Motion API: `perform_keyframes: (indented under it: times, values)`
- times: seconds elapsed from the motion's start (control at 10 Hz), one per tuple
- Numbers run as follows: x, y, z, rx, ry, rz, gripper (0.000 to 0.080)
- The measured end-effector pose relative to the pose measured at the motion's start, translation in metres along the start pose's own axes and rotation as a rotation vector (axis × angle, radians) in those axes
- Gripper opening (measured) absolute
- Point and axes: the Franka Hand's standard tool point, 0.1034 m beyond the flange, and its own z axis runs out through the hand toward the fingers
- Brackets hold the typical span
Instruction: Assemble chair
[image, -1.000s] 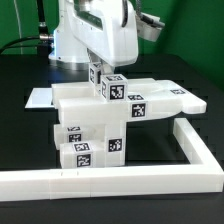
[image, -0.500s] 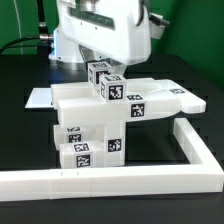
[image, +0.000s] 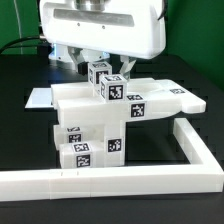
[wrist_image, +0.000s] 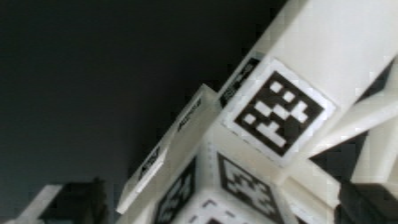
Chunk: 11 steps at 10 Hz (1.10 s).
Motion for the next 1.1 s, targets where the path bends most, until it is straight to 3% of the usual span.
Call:
perform_keyframes:
  times: [0.3, 1.0, 1.1]
  values:
    - [0.0018, 0.0018, -0.0001, -0.027, 0.015, -0.294, 0.0649]
    - [0.0032, 0.004, -0.0001, -0.042, 0.008, -0.806, 0.0649]
    - [0.0031, 0.0041, -0.0001, -0.042, 0.008, -0.797, 0.0526]
